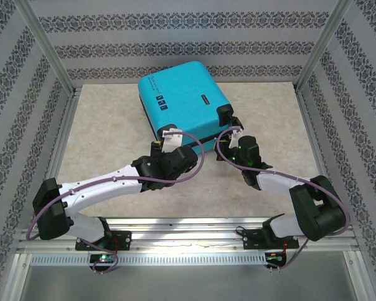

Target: Pack the luggage

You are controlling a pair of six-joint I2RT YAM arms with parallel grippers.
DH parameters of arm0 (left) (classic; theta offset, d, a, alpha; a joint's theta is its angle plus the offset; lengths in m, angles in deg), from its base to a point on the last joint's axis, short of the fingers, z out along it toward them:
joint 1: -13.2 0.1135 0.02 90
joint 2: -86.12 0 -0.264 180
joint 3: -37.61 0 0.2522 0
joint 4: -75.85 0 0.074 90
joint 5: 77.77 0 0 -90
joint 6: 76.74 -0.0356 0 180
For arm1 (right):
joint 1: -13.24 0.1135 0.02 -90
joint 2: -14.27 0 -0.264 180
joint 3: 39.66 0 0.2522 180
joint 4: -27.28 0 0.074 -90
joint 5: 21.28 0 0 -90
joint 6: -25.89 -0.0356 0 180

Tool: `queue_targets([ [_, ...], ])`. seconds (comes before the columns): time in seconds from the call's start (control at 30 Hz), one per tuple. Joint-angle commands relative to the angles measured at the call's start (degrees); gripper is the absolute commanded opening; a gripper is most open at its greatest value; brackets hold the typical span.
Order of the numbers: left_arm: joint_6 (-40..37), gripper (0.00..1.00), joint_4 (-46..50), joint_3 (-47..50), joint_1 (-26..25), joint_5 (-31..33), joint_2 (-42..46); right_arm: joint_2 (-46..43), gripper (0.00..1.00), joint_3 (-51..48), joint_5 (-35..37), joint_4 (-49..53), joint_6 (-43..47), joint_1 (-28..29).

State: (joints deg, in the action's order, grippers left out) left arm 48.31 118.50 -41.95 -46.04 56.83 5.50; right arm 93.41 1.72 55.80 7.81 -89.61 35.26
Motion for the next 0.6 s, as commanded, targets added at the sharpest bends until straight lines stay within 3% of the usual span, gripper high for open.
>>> queue_targets([
  [0.0, 1.69, 0.82, 4.22, -2.11, -1.4, 2.62, 2.08, -1.0, 0.0, -0.73, -3.66, -1.11, 0.62, 1.38],
  [0.57, 1.03, 0.86, 4.06, -2.44, -0.45, 0.69, -0.71, -1.34, 0.0, -0.64, -3.98, -0.88, 0.69, 1.23],
])
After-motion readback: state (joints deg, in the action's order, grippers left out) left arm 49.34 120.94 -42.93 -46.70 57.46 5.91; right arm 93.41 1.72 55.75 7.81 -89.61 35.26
